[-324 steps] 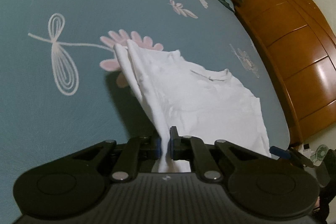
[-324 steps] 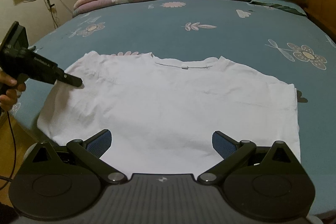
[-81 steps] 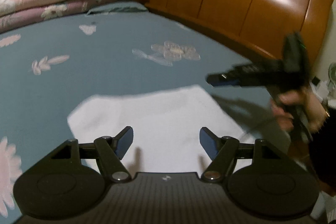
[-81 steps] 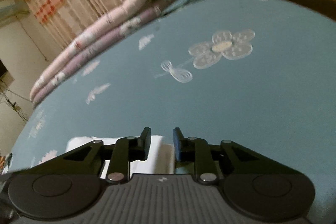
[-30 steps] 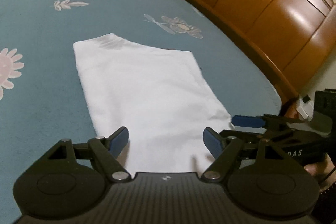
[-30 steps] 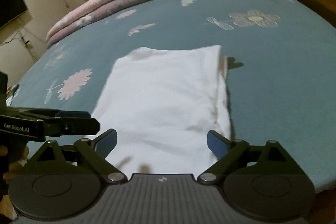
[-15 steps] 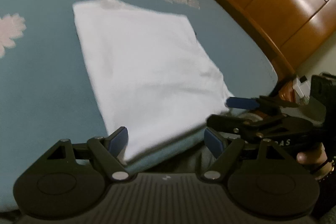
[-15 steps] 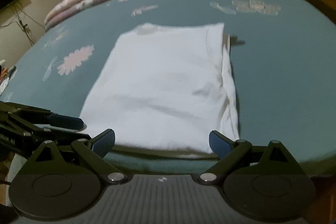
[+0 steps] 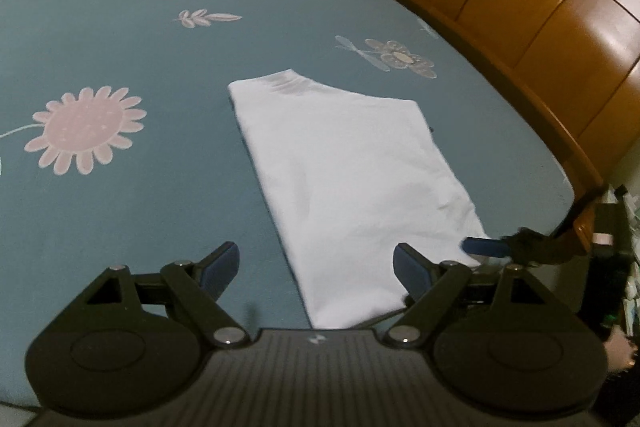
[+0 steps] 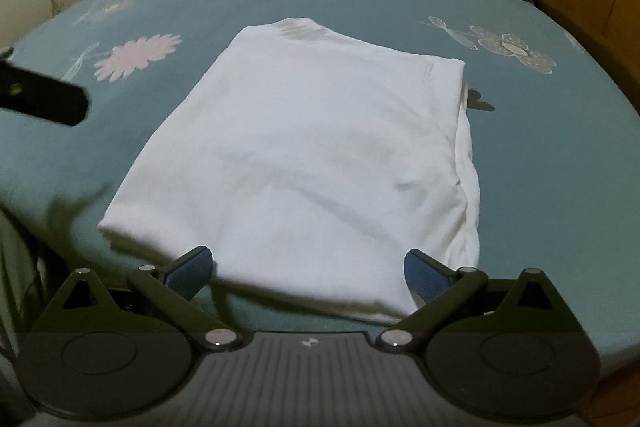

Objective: Fold clothes

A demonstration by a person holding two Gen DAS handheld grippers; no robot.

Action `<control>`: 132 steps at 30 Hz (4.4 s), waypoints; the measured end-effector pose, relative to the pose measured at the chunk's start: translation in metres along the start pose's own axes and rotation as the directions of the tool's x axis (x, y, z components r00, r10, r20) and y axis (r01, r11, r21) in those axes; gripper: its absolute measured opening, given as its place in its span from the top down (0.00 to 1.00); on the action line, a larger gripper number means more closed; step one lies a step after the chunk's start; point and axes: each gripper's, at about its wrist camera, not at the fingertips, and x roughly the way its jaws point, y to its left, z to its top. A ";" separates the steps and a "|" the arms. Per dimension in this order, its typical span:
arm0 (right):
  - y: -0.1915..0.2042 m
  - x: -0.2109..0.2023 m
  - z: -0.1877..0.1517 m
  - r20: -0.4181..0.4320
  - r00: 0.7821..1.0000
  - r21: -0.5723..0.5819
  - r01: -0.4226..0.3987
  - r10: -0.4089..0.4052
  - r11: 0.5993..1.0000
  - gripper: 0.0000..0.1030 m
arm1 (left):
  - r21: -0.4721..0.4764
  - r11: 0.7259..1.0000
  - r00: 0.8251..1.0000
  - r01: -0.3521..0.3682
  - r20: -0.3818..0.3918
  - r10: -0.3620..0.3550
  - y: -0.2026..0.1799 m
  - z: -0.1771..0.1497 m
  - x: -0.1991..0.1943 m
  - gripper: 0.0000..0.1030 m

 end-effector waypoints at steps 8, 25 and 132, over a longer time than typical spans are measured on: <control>0.025 -0.002 0.020 0.059 0.997 -0.077 -0.044 0.049 0.996 0.00 | 0.043 0.999 0.999 -0.033 0.021 0.032 -0.005 0.000 -0.005 0.18; -0.006 -0.005 0.025 0.038 0.999 0.036 0.006 -0.007 0.999 0.00 | 0.051 0.998 0.998 -0.038 -0.047 0.040 0.000 -0.007 0.022 0.18; -0.201 0.108 0.091 0.204 0.838 0.570 -0.522 0.507 0.634 0.00 | -0.413 0.845 0.933 0.339 0.034 -0.358 0.073 0.056 0.138 0.09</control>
